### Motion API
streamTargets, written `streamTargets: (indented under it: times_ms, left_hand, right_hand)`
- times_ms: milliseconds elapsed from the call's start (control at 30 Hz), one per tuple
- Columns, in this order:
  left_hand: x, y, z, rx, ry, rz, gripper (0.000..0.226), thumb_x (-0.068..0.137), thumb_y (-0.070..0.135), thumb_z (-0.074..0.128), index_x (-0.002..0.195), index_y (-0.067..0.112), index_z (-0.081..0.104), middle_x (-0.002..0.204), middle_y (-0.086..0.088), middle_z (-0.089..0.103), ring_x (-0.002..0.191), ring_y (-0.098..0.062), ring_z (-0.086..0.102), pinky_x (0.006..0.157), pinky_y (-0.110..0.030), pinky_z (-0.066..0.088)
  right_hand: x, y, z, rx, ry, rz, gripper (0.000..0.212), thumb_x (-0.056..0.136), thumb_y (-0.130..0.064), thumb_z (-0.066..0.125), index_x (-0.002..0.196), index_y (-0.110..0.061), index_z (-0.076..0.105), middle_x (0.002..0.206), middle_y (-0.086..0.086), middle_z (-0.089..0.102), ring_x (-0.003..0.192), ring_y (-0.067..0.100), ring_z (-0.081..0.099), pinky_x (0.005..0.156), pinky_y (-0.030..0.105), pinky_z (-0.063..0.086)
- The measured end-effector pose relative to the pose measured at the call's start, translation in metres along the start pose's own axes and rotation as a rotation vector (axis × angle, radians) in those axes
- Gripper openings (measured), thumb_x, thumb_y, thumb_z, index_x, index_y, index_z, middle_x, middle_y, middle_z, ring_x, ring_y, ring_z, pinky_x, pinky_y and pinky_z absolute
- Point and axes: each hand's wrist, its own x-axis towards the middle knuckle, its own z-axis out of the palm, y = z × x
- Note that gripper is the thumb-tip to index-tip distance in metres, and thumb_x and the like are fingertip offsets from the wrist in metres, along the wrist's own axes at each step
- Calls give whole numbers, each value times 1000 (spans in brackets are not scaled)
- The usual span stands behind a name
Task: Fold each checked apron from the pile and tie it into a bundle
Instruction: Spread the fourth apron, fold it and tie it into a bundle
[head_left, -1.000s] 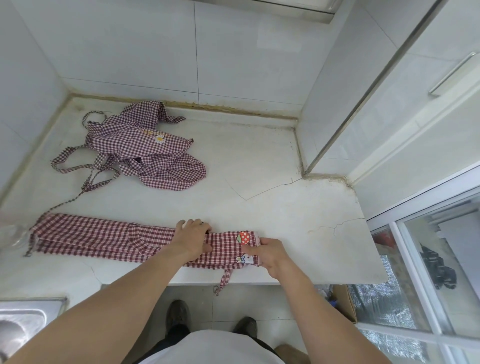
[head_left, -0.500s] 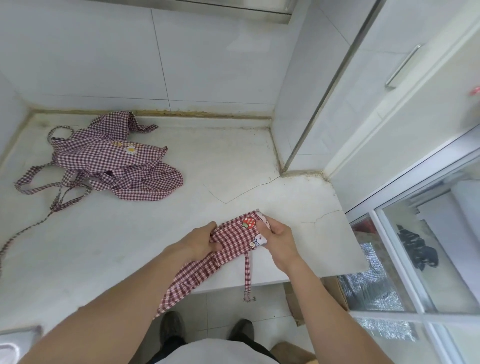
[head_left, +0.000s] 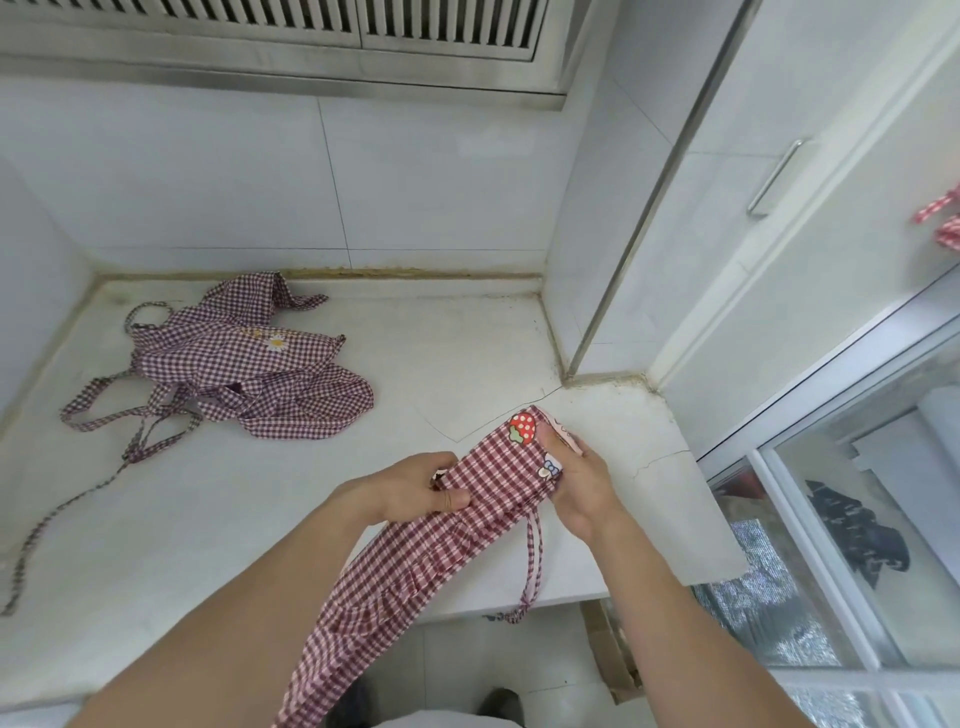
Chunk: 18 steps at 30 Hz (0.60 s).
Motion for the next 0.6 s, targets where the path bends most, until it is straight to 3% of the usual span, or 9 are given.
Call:
streamTargets:
  times_ms: [133, 300, 467, 600]
  left_hand:
    - [-6, -7, 5, -69, 43, 17, 63, 79, 59, 68, 130, 23, 56, 125, 7, 65, 113, -12, 62, 103, -39, 50]
    - [-11, -9, 10, -195, 107, 61, 80, 65, 72, 72, 126, 23, 60, 120, 5, 69, 107, -11, 67, 95, -32, 55]
    - [-14, 2, 17, -236, 194, 64, 54, 80, 55, 69, 119, 19, 63, 111, 6, 71, 98, -8, 69, 82, -22, 56]
    - [-16, 1, 19, -280, 188, 66, 58, 78, 54, 71, 124, 20, 61, 116, 5, 70, 104, -11, 68, 91, -28, 55]
  right_hand:
    - [-9, 4, 7, -32, -237, 78, 53, 77, -11, 82, 127, -4, 63, 123, 17, 68, 116, 34, 65, 102, 52, 49]
    - [-19, 2, 18, -247, -332, 81, 53, 72, 3, 83, 121, -2, 65, 118, 17, 70, 111, 32, 67, 97, 47, 53]
    - [-23, 1, 26, -465, -302, 29, 54, 66, 6, 87, 115, -4, 67, 107, 11, 75, 101, 26, 72, 81, 41, 59]
    - [-21, -2, 27, -531, -251, -114, 51, 63, 8, 88, 109, -3, 70, 104, 10, 76, 99, 24, 72, 84, 43, 60]
